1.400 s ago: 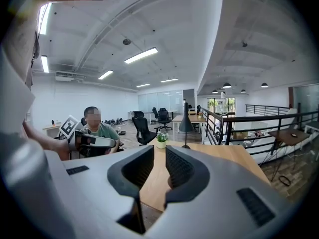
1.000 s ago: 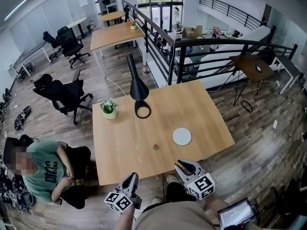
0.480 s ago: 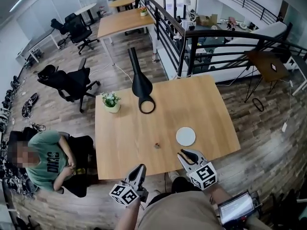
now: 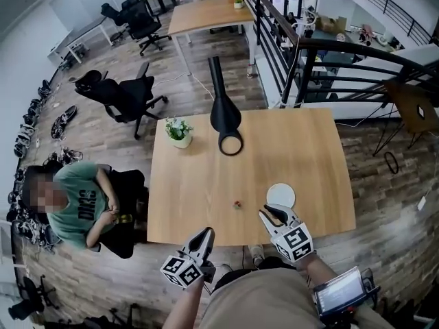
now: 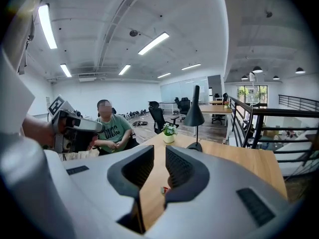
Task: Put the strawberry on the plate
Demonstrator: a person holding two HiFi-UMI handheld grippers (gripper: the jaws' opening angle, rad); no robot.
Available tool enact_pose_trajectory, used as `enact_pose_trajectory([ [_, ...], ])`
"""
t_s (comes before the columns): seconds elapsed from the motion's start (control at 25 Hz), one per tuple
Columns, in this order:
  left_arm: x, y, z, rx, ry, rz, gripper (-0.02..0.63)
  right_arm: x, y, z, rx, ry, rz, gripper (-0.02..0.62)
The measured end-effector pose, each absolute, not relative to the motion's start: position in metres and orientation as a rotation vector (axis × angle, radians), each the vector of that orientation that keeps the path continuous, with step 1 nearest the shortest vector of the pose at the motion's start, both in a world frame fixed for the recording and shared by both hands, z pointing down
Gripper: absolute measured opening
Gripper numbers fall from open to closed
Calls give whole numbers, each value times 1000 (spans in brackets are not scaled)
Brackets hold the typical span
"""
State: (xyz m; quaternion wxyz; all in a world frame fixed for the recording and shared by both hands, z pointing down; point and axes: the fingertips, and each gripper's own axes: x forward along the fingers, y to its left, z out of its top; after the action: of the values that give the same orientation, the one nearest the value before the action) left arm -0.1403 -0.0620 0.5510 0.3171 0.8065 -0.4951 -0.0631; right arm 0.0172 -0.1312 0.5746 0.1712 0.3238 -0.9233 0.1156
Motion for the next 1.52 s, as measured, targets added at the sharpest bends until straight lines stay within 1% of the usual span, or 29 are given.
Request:
enact_pose_trajectory([
  [0.16,-142,-69,561,2087,-1350,-167,5,15,-145,590,853,-2618,327,64],
  [0.48,-123,-77,560,2053,-1478,-125,5,27,-157,617,700,-2613,332,64],
  [0.8,-129,-84,576,2004,-1522,-74,5,5,-168,667,585,-2553,285,65],
  [1.0,-136,-91,585,2009,-1517,-21,5,-9,-177,699,582,-2518,325,66],
  [1.04,-137,-93,587,2004,-1516,-17,5,-11,-178,708,576,-2504,335,69],
  [1.08,-138,-95,590,2000,-1513,-13,5,-12,-179,718,568,-2487,345,94],
  [1.4,-134,-100,600,1994,-1476,50,5,-24,-170,781,495,-2342,349,100],
  [1.44,-132,-100,599,1992,-1473,55,5,-27,-168,786,479,-2335,350,128],
  [1.52,-130,-103,600,1990,-1468,62,5,-34,-167,801,450,-2319,347,133],
])
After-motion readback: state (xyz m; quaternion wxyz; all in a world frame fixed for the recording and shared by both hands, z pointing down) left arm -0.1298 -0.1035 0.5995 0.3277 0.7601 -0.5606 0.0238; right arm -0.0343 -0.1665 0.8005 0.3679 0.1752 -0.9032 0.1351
